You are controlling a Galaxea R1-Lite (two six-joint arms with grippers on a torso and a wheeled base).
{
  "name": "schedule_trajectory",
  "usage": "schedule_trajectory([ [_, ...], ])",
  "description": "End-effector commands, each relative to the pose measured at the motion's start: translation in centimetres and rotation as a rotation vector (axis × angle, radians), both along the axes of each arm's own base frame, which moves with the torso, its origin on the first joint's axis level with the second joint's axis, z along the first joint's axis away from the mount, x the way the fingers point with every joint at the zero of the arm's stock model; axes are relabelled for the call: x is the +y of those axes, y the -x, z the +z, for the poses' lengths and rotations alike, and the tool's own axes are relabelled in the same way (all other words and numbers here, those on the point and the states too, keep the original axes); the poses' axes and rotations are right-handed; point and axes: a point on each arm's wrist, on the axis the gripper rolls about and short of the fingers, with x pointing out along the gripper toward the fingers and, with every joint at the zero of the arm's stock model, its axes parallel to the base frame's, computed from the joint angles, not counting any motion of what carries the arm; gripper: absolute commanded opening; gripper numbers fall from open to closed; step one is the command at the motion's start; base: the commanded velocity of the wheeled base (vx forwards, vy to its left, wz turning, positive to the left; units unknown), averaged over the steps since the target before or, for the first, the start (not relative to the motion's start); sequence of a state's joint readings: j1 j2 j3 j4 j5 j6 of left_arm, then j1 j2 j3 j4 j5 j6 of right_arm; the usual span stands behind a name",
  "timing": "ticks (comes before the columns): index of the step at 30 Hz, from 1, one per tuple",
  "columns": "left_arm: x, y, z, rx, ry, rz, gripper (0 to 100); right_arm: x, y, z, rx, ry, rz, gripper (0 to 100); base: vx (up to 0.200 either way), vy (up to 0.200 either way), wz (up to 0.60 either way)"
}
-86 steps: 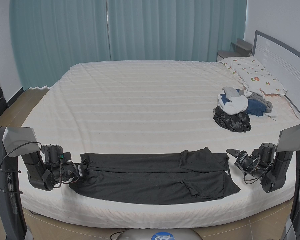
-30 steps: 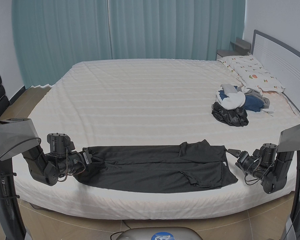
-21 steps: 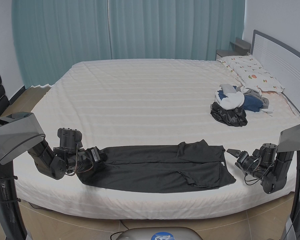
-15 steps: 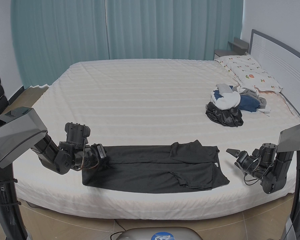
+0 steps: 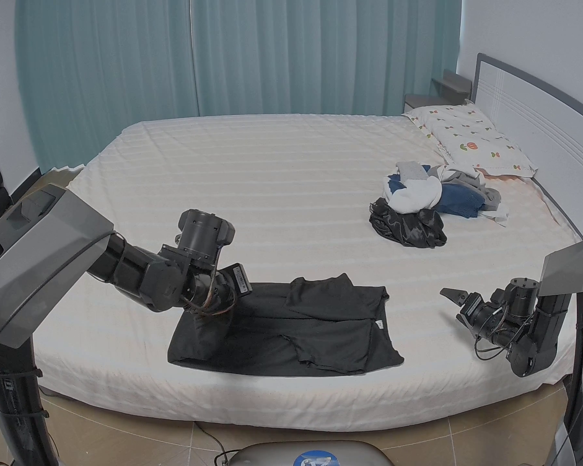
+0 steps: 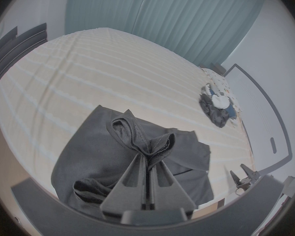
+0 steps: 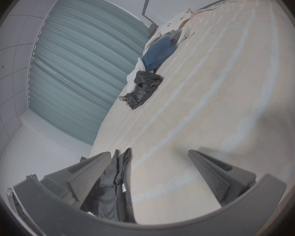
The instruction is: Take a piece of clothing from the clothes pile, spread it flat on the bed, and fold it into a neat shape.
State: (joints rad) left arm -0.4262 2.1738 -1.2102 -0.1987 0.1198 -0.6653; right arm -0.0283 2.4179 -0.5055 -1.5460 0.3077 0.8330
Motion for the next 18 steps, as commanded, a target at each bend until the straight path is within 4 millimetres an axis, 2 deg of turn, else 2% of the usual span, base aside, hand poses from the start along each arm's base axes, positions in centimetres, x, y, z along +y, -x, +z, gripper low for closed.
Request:
schedule_trajectory([
  [1,-2.6,-0.1,1.5,-0.02,0.028,-0.036,0,0.0,0.0,0.0,0.002,0.0,0.001,100,0.0,-0.2,0.0],
  [10,-5.4,-1.5,0.4,0.023,0.027,-0.057,0,0.0,0.1,-0.1,0.005,0.0,0.001,100,0.0,-0.2,0.0],
  [18,-7.5,-2.2,-0.4,0.032,0.06,-0.05,0,0.1,0.1,-0.1,0.005,0.0,0.003,100,0.0,0.0,0.0],
])
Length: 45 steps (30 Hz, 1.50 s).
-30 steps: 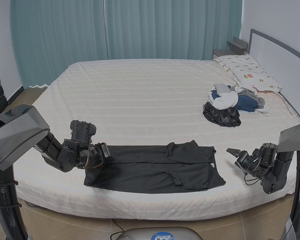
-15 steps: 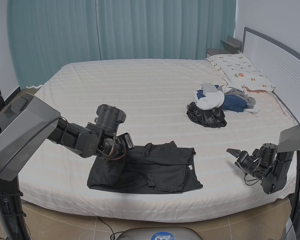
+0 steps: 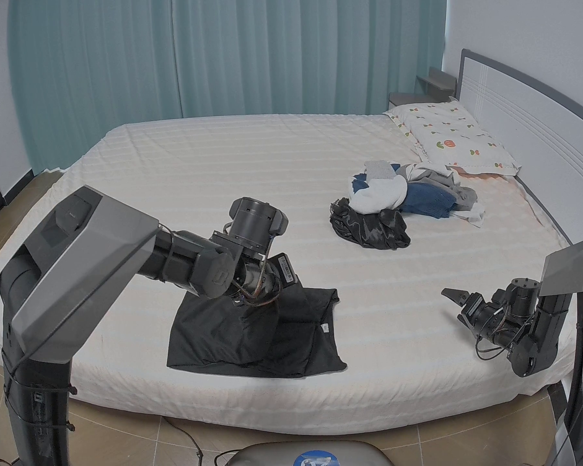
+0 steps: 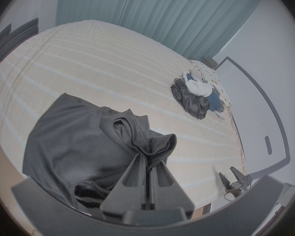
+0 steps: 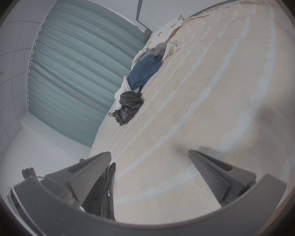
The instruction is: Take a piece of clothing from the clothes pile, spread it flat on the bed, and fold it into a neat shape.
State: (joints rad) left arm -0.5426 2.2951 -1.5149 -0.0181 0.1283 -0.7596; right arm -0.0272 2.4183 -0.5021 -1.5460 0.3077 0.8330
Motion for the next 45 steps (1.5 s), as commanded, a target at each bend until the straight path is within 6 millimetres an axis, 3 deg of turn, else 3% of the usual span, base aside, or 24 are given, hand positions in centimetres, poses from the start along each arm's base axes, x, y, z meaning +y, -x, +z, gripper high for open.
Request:
schedule_trajectory([
  [1,-1.2,-0.6,-1.3,0.015,0.008,0.001,0,0.0,0.0,-0.1,0.001,0.0,0.002,100,0.0,0.0,0.0],
  [23,-3.3,0.5,-1.8,0.068,0.078,-0.045,0,0.0,0.0,-0.2,0.006,0.0,0.002,100,0.0,0.0,0.0],
  [24,-3.3,0.6,-1.8,0.071,0.081,-0.043,100,0.0,0.0,-0.2,0.006,0.0,0.002,100,0.0,0.0,0.0],
  [30,-3.3,0.5,-1.8,0.083,0.114,-0.009,100,0.0,0.0,-0.2,0.005,0.001,0.002,100,0.0,0.0,0.0],
  [34,-1.8,0.4,-2.5,0.12,0.113,0.042,100,0.0,0.1,-0.2,0.009,0.0,0.002,100,0.0,0.0,0.0],
  [40,3.7,0.0,-2.2,0.177,0.142,0.131,100,0.0,0.1,-0.3,0.011,0.001,0.002,100,0.0,0.0,0.0],
  [45,9.4,0.2,-1.1,0.226,0.277,0.214,100,0.0,0.1,-0.3,0.011,0.001,0.002,100,0.0,0.0,0.0],
])
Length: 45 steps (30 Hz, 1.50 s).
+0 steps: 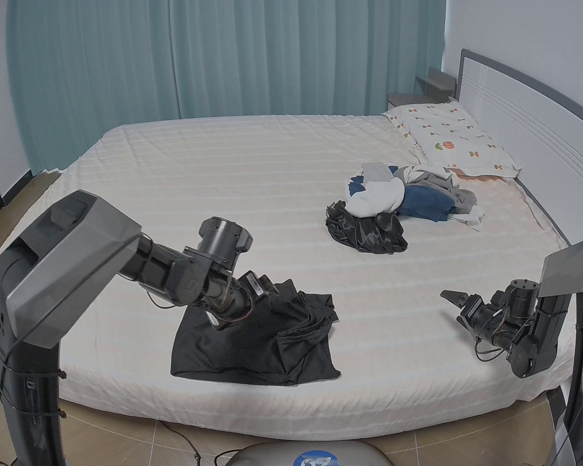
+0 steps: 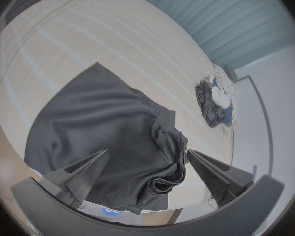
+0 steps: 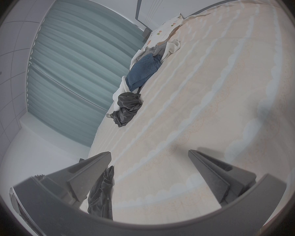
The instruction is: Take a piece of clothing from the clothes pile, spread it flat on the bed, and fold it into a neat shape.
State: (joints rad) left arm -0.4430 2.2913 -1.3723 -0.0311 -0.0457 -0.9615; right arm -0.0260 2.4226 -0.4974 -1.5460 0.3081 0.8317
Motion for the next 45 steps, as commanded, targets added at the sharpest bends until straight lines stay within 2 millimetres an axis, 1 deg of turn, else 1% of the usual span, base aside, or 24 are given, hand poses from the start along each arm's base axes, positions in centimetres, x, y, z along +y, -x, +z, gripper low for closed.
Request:
schedule_trajectory([
  [1,5.3,0.2,2.1,0.002,0.097,0.104,100,0.0,0.0,-0.1,0.003,0.0,0.0,100,0.0,0.0,0.0],
  [2,6.6,0.2,2.1,0.009,0.121,0.133,100,0.0,0.0,-0.1,0.003,0.0,0.0,100,0.0,0.0,0.0],
  [3,7.3,0.2,2.0,0.016,0.127,0.153,100,0.0,0.0,-0.1,0.003,0.0,0.0,100,0.0,0.0,0.0],
  [7,8.9,0.6,1.4,0.057,0.146,0.217,100,0.0,-0.1,-0.2,0.003,0.001,0.0,100,0.0,0.0,0.0],
  [11,9.9,0.9,0.8,0.071,0.18,0.229,100,0.0,0.0,-0.3,0.006,0.001,0.0,100,0.0,0.0,0.0],
  [13,10.3,0.8,0.7,0.068,0.25,0.262,100,0.0,0.0,-0.3,0.007,0.001,-0.001,100,0.0,0.0,0.0],
  [14,10.3,0.7,0.7,0.068,0.253,0.264,100,0.0,0.0,-0.3,0.007,0.002,-0.002,100,0.0,0.0,0.0],
  [16,11.0,0.9,1.0,0.075,0.337,0.292,100,0.0,0.0,-0.3,0.007,0.002,-0.002,100,0.0,0.0,0.0],
  [18,11.0,0.9,1.0,0.075,0.337,0.292,100,0.0,0.0,-0.3,0.007,0.002,-0.002,100,0.0,0.2,0.0],
  [19,11.6,1.4,0.9,0.069,0.371,0.279,100,0.0,-0.1,-0.5,0.008,0.006,-0.002,100,0.0,0.2,0.0],
  [23,13.1,2.1,1.0,0.047,0.392,0.303,100,0.0,-0.3,-1.0,0.013,0.02,0.0,100,0.0,0.2,0.0],
  [27,14.2,2.4,0.7,0.03,0.395,0.326,100,0.4,-0.6,-0.3,-0.014,0.023,0.01,100,0.0,0.2,0.0],
  [28,14.9,2.7,0.5,0.016,0.396,0.338,100,0.7,-0.9,0.0,-0.025,0.03,0.018,100,0.0,0.2,0.0],
  [29,14.9,2.7,0.5,0.016,0.396,0.338,100,0.7,-0.9,0.0,-0.025,0.03,0.018,100,0.0,0.2,0.0],
  [31,15.3,2.8,0.4,-0.004,0.401,0.347,100,1.0,-0.8,0.1,-0.041,0.061,0.028,100,0.0,0.2,0.0],
  [32,15.6,2.8,0.4,-0.019,0.406,0.351,100,1.6,-0.7,0.1,-0.05,0.099,0.033,100,0.0,0.2,0.0],
  [34,15.7,2.7,0.0,-0.027,0.407,0.352,100,2.1,-0.7,0.4,-0.06,0.144,0.021,100,0.0,0.2,0.0],
  [37,15.7,2.5,-0.1,-0.045,0.411,0.35,100,2.7,-0.9,1.6,-0.085,0.178,0.033,100,0.0,0.2,0.0],
  [38,15.7,2.5,-0.1,-0.045,0.411,0.35,100,2.7,-0.9,1.6,-0.085,0.178,0.033,100,0.0,0.2,0.0],
  [39,15.7,2.4,-0.1,-0.053,0.412,0.347,100,3.3,-1.1,2.5,-0.084,0.205,0.057,100,0.0,0.2,0.0],
  [40,15.7,2.4,-0.1,-0.055,0.412,0.347,100,3.4,-1.2,2.7,-0.084,0.209,0.058,100,0.0,0.2,0.0],
  [42,15.7,2.3,-0.1,-0.061,0.413,0.347,100,4.8,-2.1,3.8,-0.09,0.228,0.091,100,0.0,0.2,0.0],
  [43,15.7,2.3,-0.1,-0.063,0.413,0.346,100,5.3,-2.3,4.1,-0.094,0.23,0.097,100,0.0,0.2,0.0],
  [45,15.7,2.2,-0.2,-0.06,0.412,0.347,100,7.1,-3.2,4.6,-0.098,0.237,0.129,100,0.0,0.2,0.0],
])
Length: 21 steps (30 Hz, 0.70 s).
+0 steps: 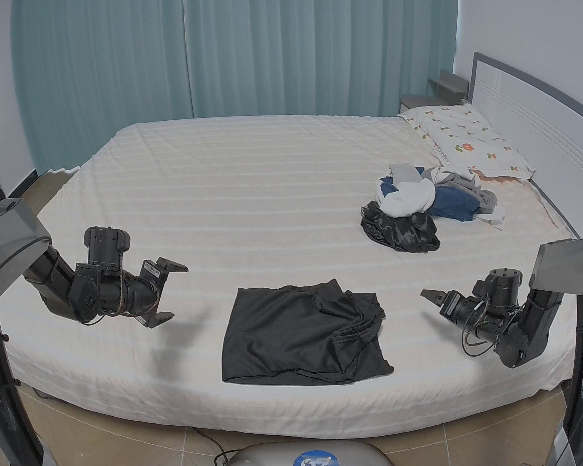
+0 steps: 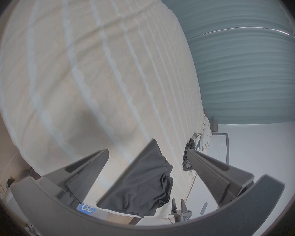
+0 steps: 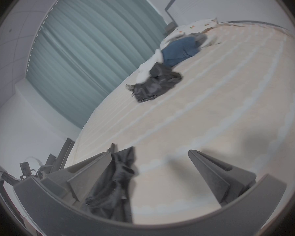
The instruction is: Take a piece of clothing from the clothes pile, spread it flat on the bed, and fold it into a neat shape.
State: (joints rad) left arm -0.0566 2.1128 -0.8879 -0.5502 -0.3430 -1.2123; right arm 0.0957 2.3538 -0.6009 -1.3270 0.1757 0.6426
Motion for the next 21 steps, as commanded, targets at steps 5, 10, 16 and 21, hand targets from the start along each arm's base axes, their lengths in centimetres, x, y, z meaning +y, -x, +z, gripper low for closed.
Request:
schedule_trajectory([
  [5,0.0,-0.3,-0.6,0.003,-0.001,0.002,100,6.2,-3.2,3.7,-0.084,0.022,0.137,100,0.0,0.2,0.0],
  [10,-0.1,-0.4,-1.1,0.003,-0.011,0.003,100,7.5,-4.6,2.9,-0.034,0.105,0.194,100,0.0,0.2,0.0],
  [16,-0.3,-0.3,-1.6,-0.001,-0.057,0.003,100,6.6,-5.7,1.9,-0.004,0.2,0.212,100,0.0,0.0,0.0],
  [21,-0.7,-0.1,-1.9,0.0,-0.079,-0.019,100,5.0,-6.0,0.6,0.007,0.249,0.204,100,0.0,0.0,0.0],
])
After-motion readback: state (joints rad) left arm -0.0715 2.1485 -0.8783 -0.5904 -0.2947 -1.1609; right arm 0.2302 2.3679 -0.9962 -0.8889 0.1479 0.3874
